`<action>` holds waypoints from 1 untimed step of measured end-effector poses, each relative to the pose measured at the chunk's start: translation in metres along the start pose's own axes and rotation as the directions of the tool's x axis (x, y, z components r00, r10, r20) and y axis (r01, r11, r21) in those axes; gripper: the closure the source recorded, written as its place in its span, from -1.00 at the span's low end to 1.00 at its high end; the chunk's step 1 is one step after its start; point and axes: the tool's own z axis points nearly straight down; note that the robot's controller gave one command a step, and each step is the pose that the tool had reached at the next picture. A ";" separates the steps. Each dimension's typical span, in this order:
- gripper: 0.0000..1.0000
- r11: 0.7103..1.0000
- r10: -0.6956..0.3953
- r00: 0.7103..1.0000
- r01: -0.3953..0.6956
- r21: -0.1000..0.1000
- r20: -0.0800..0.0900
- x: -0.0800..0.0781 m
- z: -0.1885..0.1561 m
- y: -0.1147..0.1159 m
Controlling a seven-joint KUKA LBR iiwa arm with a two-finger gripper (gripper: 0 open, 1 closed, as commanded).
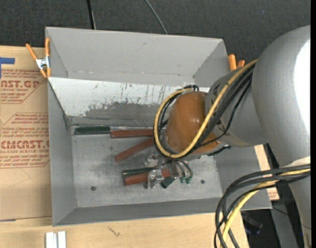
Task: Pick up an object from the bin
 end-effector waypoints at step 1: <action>1.00 1.000 -0.001 1.000 0.001 -0.001 -0.010 0.001 -0.003 0.000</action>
Offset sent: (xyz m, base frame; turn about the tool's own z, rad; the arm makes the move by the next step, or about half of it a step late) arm -0.0002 0.0002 0.0342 0.0000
